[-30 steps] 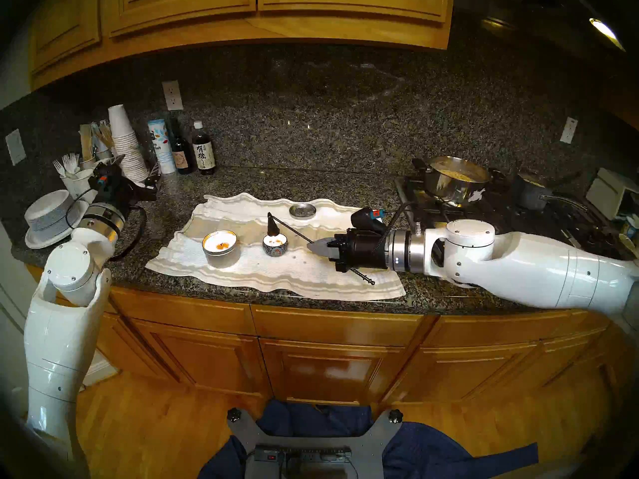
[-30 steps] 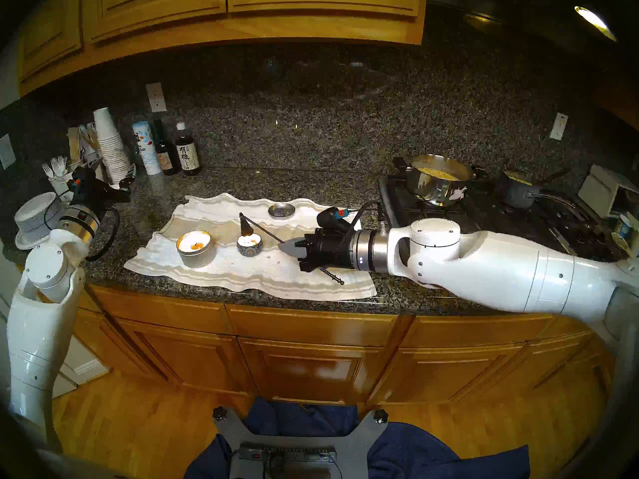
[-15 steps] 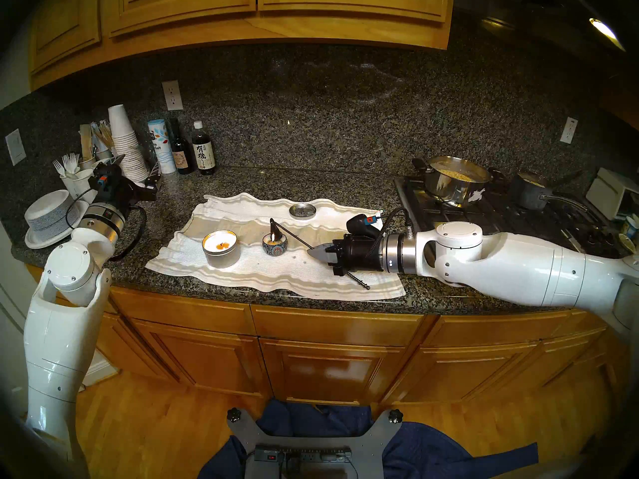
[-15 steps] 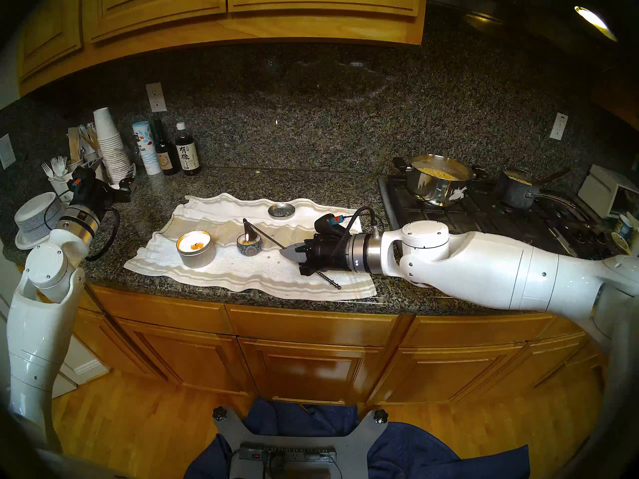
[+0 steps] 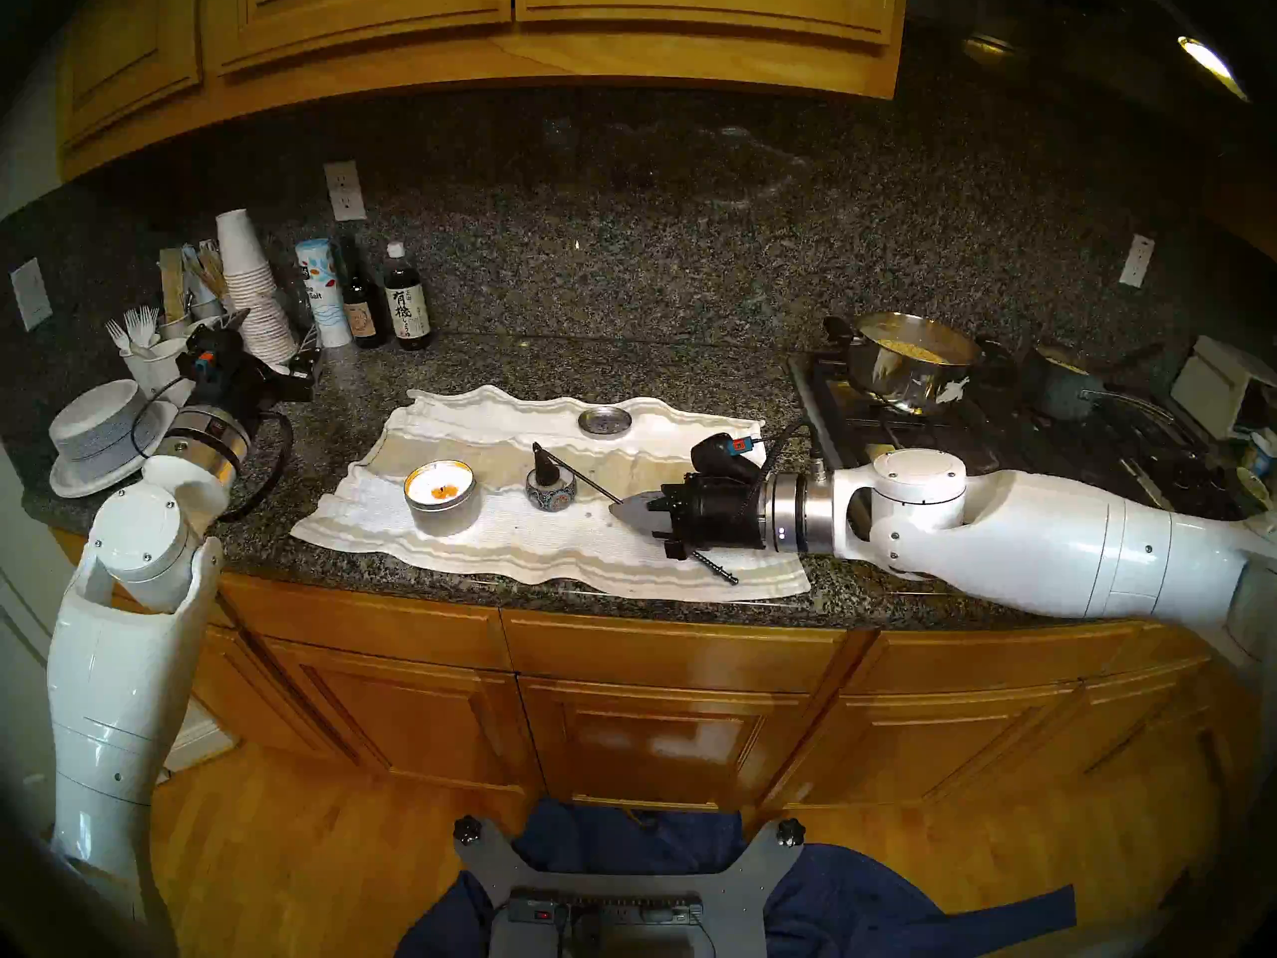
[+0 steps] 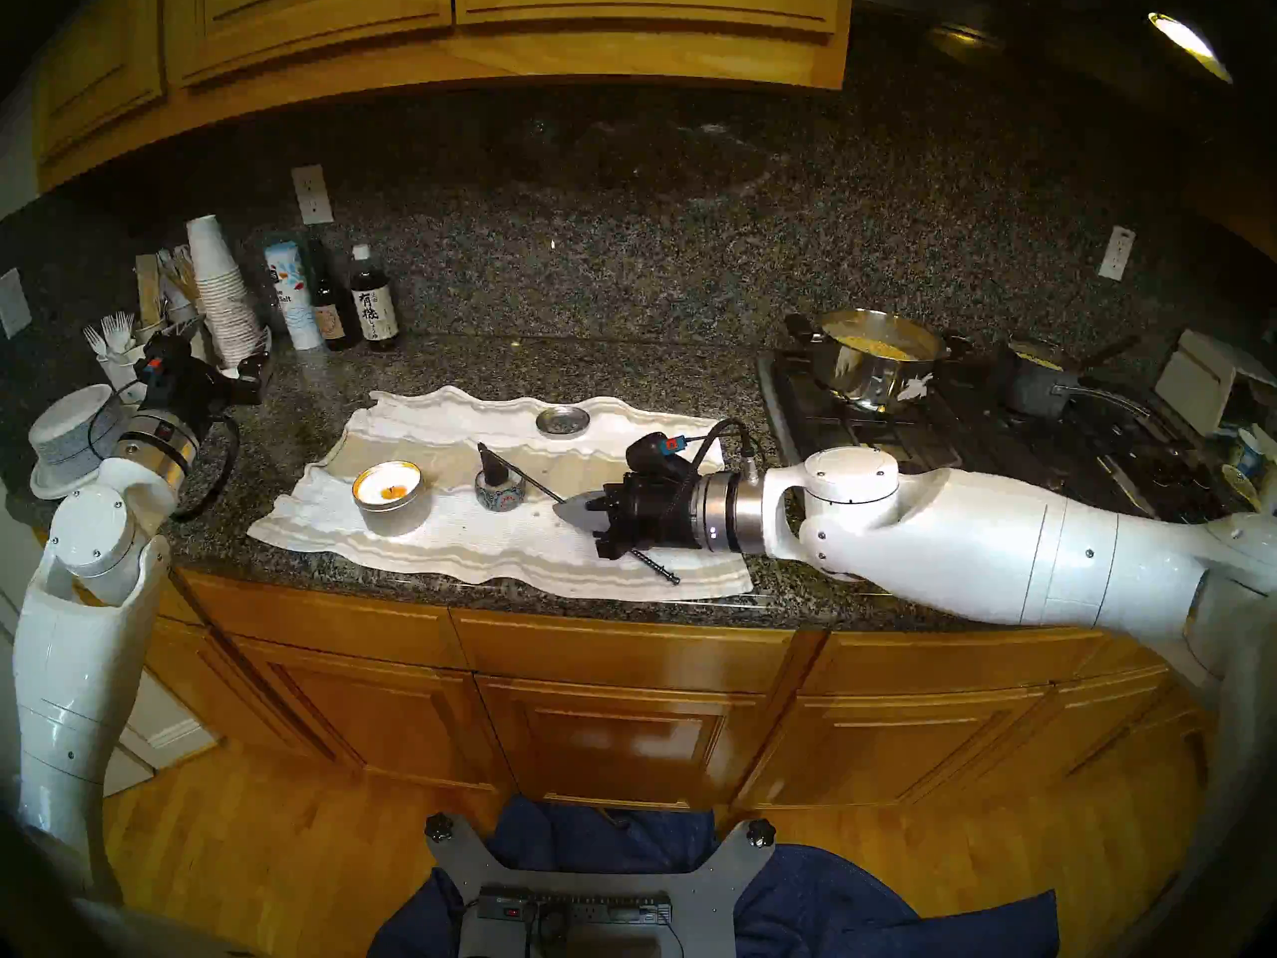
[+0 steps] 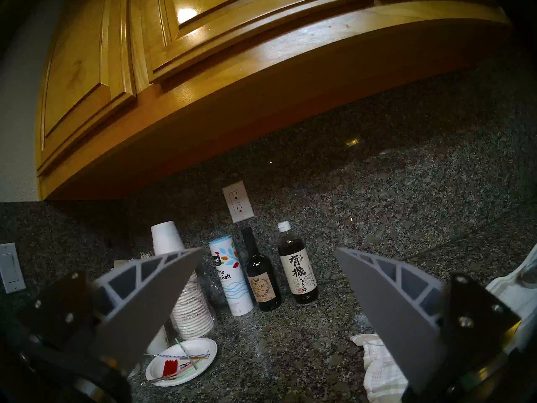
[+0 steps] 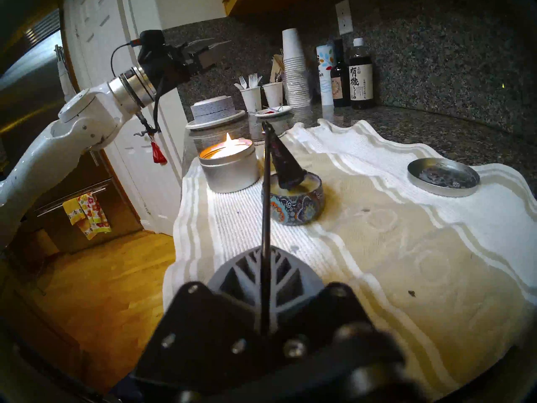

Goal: Put out candle flame

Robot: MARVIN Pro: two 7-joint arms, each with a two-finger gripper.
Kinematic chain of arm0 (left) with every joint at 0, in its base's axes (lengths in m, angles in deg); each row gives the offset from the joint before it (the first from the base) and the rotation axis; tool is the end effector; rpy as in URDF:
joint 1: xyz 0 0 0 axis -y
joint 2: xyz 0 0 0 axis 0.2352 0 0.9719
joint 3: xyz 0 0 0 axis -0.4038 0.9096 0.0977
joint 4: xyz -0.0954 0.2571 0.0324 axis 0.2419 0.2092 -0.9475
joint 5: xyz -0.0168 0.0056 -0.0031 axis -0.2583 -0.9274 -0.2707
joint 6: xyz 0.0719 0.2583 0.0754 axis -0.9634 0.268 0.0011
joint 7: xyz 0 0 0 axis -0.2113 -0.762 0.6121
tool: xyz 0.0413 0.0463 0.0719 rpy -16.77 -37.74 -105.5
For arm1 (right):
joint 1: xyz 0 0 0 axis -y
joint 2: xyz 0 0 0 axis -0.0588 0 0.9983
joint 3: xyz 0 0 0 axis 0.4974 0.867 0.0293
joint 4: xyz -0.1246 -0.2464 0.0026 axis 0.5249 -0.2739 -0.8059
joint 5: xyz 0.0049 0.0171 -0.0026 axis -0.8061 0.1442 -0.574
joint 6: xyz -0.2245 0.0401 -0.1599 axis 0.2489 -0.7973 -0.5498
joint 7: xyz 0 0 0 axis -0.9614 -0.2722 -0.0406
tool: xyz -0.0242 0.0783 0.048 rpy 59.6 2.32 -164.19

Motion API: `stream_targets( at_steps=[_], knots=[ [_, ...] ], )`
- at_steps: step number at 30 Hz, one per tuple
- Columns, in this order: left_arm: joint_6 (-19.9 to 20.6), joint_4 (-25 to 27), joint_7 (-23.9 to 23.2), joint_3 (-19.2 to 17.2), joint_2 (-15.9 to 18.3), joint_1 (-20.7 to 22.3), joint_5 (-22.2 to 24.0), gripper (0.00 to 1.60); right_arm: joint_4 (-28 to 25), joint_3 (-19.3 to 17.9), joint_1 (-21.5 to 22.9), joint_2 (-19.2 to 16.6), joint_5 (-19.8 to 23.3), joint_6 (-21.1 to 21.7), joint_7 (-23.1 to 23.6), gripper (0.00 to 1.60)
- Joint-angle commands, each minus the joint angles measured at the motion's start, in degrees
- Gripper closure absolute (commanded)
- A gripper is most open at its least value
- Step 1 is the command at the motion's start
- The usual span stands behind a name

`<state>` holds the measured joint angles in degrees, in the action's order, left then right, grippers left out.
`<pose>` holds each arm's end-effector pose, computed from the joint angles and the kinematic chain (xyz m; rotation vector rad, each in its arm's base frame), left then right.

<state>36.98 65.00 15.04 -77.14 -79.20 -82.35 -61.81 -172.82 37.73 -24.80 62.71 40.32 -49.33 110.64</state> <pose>0.3548 0.2044 -0.1327 -1.7151 0.2415 -2.2248 0.3764 0.0393 -0.1871 -1.7710 -0.9986 -1.1427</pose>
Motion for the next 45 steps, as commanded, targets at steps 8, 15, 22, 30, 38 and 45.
stream_targets(
  at_steps=[8, 15, 22, 30, 38, 45],
  knots=[
    [-1.06, 1.43, 0.08, -0.68, 0.75, 1.28, -0.06, 0.00, -2.18, -1.63, 1.23, -2.07, 0.53, -1.99, 0.23, 1.60],
    [-1.13, 1.42, 0.15, -0.65, 0.84, 1.25, 0.00, 0.00, -1.16, -0.89, 0.57, -1.50, 0.72, -1.96, 0.12, 1.60],
    [-1.14, 1.43, 0.23, -0.60, 0.92, 1.21, 0.07, 0.00, 0.06, -0.50, 0.43, -0.64, 0.85, -1.98, 0.40, 1.60],
    [-1.14, 1.43, 0.33, -0.56, 1.03, 1.17, 0.15, 0.00, 1.27, -0.58, 0.77, 0.52, 1.31, -1.99, 1.06, 1.60],
    [-1.17, 1.43, 0.41, -0.51, 1.12, 1.13, 0.23, 0.00, 1.45, -0.48, 0.93, 0.85, 1.35, -1.76, 1.27, 1.60],
    [-1.20, 1.43, 0.49, -0.47, 1.21, 1.09, 0.31, 0.00, 1.07, -0.43, 0.98, 0.60, 1.34, -1.80, 1.18, 1.60]
  ],
)
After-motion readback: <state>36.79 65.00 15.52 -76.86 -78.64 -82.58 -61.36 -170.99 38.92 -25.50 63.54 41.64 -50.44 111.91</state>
